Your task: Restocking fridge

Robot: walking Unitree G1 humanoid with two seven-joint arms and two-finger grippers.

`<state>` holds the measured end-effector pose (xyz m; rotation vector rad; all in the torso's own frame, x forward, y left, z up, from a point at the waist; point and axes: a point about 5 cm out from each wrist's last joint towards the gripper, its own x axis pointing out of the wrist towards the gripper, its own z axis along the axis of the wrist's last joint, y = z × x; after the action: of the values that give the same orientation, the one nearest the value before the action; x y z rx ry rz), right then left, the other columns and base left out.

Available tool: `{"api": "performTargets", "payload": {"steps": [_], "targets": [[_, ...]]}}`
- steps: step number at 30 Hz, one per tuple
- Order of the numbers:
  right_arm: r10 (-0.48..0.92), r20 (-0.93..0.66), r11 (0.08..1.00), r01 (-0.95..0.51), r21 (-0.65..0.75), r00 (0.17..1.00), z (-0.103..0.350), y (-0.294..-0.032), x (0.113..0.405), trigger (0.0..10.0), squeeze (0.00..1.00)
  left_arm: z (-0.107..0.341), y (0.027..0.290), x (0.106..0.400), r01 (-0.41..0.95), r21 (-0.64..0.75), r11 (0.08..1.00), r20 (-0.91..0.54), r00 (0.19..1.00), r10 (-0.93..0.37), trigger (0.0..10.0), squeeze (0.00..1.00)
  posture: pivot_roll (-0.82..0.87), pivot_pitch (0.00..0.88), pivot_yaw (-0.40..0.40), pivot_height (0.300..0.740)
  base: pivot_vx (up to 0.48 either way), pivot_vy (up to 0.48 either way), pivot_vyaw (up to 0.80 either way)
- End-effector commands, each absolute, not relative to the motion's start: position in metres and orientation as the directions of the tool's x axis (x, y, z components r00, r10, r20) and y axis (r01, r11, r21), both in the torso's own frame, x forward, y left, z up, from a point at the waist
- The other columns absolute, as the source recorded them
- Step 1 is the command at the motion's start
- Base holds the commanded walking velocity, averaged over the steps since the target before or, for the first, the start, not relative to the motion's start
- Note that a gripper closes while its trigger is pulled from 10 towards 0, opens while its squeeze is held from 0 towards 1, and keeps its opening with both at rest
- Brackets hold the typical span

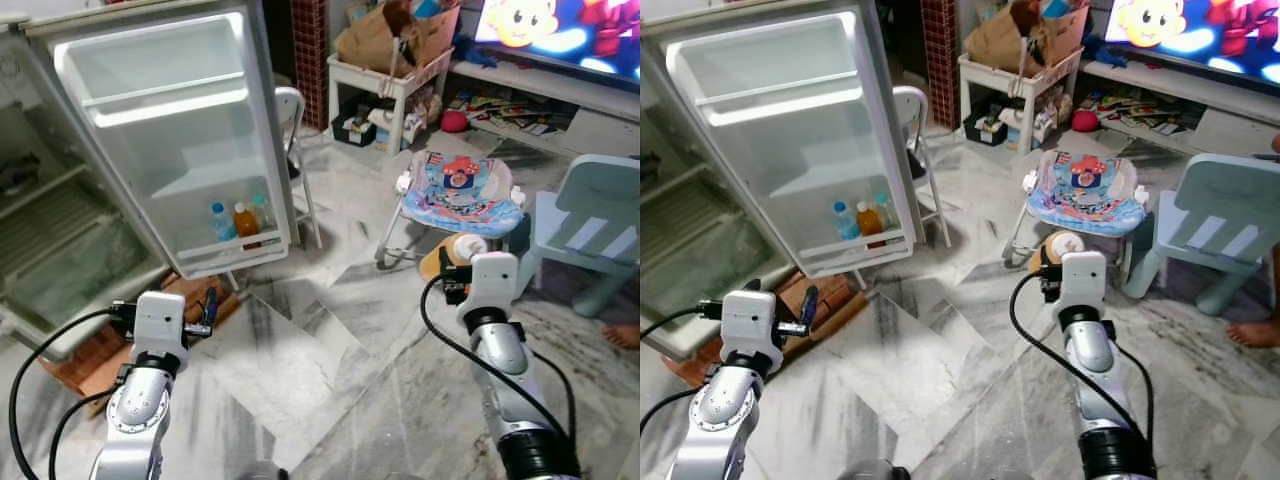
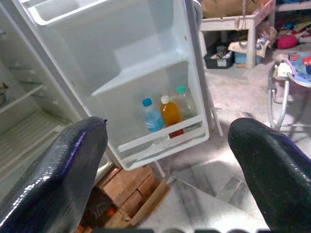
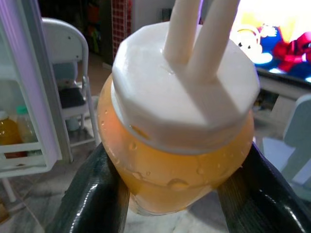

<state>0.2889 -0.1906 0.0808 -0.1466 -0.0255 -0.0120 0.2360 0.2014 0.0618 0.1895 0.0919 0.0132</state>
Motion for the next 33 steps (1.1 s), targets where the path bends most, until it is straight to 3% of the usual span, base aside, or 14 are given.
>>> {"api": "performTargets", "payload": {"steps": [1, 13, 28, 33], "targets": [[0.031, 0.056, 0.985, -0.021, -0.172, 0.998, 0.088, -0.182, 0.288, 10.0, 0.0, 0.06, 0.211, 0.23, -0.043, 0.176, 0.983, -0.102, 0.993, 0.061, 10.0, 0.0, -0.03, 0.082, 0.08, 0.74, 0.0, 0.0, 0.0], [0.143, 0.037, 0.977, -0.135, -0.164, 0.989, 0.086, -0.165, 0.285, 10.0, 0.0, 0.06, 0.211, 0.218, -0.101, 0.159, 0.982, -0.085, 0.99, 0.116, 10.0, 0.0, 0.0, 0.083, 0.025, 0.74, 0.0, 0.0, 0.77], [0.243, 0.056, 0.962, -0.233, -0.139, 0.968, 0.094, -0.15, 0.292, 10.0, 0.0, 0.062, 0.214, 0.213, -0.137, 0.155, 0.978, -0.075, 0.986, 0.15, 10.0, 0.0, 0.02, 0.088, 0.001, 0.74, 0.314, 0.0, 0.77], [0.251, 0.044, 0.961, -0.243, -0.136, 0.967, 0.093, -0.15, 0.293, 10.0, 0.0, 0.061, 0.214, 0.212, -0.142, 0.159, 0.977, -0.086, 0.984, 0.157, 10.0, 0.0, 0.02, 0.096, -0.006, 0.74, 0.429, 0.0, 0.11]]}}
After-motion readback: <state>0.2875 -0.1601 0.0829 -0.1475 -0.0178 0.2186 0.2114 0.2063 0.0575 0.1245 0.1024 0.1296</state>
